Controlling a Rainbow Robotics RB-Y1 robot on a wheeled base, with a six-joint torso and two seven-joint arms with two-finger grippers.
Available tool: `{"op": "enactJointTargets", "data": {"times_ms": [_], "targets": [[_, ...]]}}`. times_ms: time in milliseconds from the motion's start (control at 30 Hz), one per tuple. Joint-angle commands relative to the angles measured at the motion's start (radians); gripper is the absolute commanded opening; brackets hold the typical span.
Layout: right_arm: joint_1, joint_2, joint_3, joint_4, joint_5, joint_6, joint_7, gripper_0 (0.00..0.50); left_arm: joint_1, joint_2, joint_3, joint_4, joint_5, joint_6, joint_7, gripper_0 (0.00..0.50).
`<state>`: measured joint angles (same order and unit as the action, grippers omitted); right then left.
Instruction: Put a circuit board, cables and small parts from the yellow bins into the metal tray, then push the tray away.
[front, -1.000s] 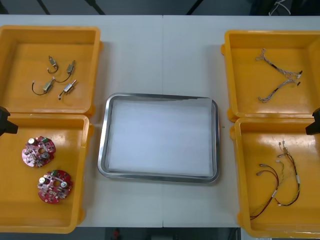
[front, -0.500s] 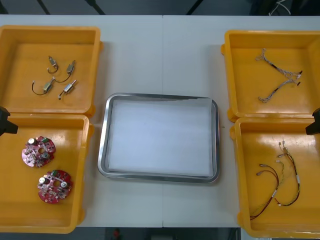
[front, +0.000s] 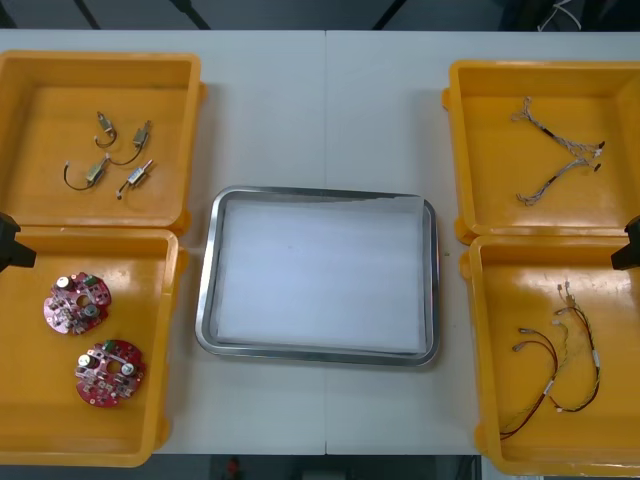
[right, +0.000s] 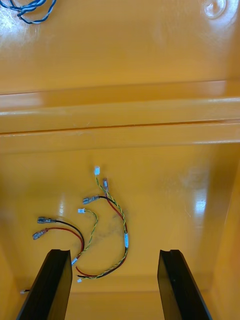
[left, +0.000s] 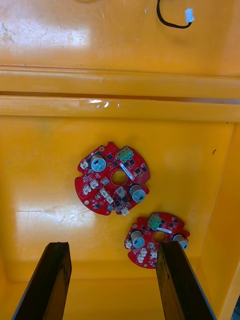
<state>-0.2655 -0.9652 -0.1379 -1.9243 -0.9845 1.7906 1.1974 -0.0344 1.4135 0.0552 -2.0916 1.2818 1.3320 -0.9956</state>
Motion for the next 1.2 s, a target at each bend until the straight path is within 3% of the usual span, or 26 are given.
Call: {"op": "enactJointTargets", "data": {"times_ms": [33, 400, 567, 900, 1200], "targets": [[0.009, -0.009, -0.034, -0.001, 0.009, -0.007, 0.008, 0.500, 0.016, 0.050, -0.005, -0.015, -0.009, 0.007, 0.006, 0.500], [0.083, -0.041, -0.002, 0.024, -0.010, -0.028, 0.053, 0.500, 0.016, 0.050, -0.005, -0.015, -0.009, 0.007, 0.006, 0.500], [0.141, -0.055, -0.002, 0.024, -0.014, -0.083, 0.139, 0.500, 0.016, 0.050, -0.005, -0.015, -0.009, 0.007, 0.006, 0.500], [0.252, -0.053, -0.002, 0.024, -0.020, -0.208, 0.165, 0.500, 0.027, 0.048, -0.018, -0.010, 0.013, 0.010, 0.009, 0.500], [0.307, -0.053, 0.063, 0.024, 0.010, -0.307, 0.188, 0.500, 0.028, -0.028, -0.025, -0.008, -0.027, 0.009, 0.015, 0.500]]}}
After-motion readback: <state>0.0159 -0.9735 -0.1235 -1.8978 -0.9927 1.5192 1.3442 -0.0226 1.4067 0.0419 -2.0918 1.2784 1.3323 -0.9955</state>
